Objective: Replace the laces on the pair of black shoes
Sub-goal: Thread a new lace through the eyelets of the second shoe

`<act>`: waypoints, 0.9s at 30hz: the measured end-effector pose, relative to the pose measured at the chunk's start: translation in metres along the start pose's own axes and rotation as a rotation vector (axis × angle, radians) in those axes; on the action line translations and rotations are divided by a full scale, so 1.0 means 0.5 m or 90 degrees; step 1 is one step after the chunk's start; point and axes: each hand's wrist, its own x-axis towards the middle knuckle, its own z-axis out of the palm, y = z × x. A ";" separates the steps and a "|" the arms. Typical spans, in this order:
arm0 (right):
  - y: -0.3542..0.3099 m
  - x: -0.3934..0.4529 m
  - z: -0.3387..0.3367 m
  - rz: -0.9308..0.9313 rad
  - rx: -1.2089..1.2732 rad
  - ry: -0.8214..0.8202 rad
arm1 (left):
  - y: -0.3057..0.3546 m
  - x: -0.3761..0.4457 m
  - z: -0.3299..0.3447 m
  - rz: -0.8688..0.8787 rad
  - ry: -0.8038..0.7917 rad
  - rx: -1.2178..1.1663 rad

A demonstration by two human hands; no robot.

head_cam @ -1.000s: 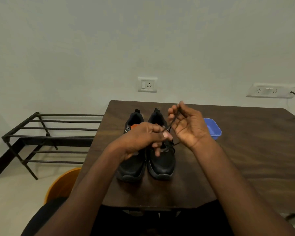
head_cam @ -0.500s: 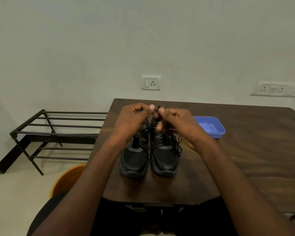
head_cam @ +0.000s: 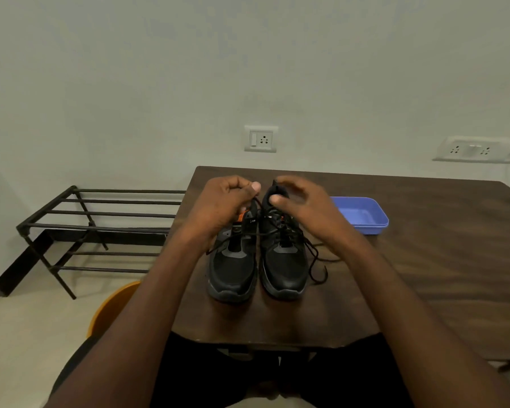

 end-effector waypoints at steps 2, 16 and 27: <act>-0.015 -0.004 0.027 -0.006 0.127 -0.110 | 0.004 -0.003 0.005 -0.002 -0.019 -0.036; 0.022 0.010 -0.005 -0.046 -0.127 -0.039 | -0.018 0.010 -0.018 -0.034 -0.039 0.049; 0.060 0.026 -0.001 0.150 -0.349 0.123 | -0.036 0.017 -0.044 -0.079 -0.004 0.085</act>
